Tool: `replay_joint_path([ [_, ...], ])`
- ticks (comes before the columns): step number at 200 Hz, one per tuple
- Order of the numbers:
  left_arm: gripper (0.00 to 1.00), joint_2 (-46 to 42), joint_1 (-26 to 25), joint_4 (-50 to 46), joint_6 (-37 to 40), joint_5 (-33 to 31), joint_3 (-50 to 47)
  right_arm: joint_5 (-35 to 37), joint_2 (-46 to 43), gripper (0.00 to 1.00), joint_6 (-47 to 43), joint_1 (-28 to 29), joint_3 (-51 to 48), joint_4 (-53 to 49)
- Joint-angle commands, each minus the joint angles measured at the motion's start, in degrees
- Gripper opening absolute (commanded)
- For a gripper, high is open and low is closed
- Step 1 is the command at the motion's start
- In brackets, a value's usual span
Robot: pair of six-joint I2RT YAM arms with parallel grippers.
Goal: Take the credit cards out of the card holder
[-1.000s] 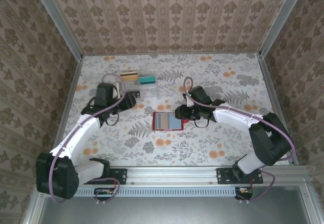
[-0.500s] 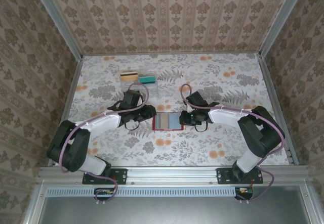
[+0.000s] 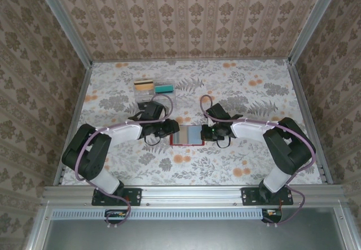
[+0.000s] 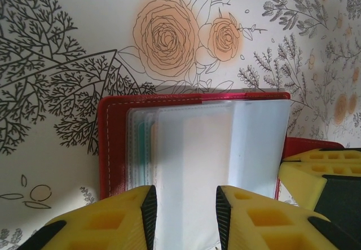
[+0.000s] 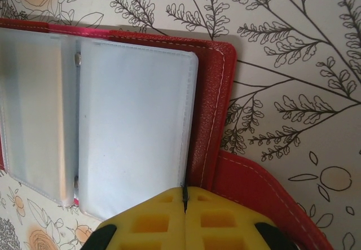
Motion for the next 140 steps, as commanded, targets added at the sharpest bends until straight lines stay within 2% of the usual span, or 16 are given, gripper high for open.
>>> replay_joint_path([
  [1, 0.36, 1.36, -0.5, -1.0, -0.14, 1.05, 1.37, 1.0, 1.22, 0.06, -0.25, 0.43, -0.07, -0.55],
  [89, 0.36, 4.05, -1.07, 3.04, -1.5, 4.7, 0.99, 0.84, 1.37, 0.07, -0.03, 0.6, 0.12, -0.55],
  [140, 0.47, 4.33, -1.75, 5.45, -1.48, 7.05, 1.8, 0.74, 1.35, 0.07, 0.12, 0.6, 0.0, -0.54],
])
